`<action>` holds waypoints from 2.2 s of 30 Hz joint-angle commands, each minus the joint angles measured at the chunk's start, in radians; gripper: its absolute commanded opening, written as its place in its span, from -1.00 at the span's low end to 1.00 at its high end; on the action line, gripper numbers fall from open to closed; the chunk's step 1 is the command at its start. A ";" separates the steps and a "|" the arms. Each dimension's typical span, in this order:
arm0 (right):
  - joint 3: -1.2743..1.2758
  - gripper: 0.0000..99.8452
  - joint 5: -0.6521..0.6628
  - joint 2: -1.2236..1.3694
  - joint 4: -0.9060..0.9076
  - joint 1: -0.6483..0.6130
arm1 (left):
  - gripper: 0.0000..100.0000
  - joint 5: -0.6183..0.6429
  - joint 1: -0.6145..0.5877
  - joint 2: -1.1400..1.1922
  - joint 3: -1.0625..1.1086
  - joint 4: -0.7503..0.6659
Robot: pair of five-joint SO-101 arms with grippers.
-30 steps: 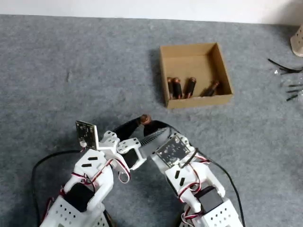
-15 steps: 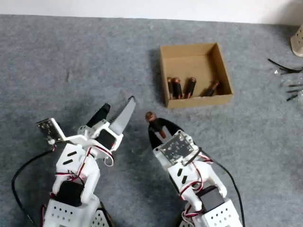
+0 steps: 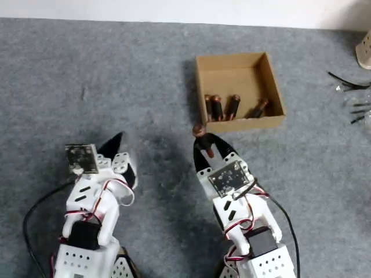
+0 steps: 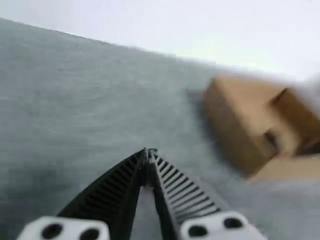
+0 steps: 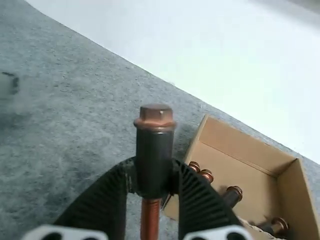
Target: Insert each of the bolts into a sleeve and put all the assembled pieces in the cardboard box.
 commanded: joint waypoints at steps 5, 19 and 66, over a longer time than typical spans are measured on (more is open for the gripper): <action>0.116 -0.99 0.003 -0.007 -0.028 0.087 | -0.99 -0.250 -0.064 -0.007 -0.062 0.104; -0.449 -0.99 0.002 0.573 -0.028 0.127 | -0.99 -0.241 -0.128 -0.007 -0.125 0.315; -1.960 -0.31 -0.147 2.235 0.427 0.443 | -0.99 -0.241 -0.128 -0.007 -0.094 0.261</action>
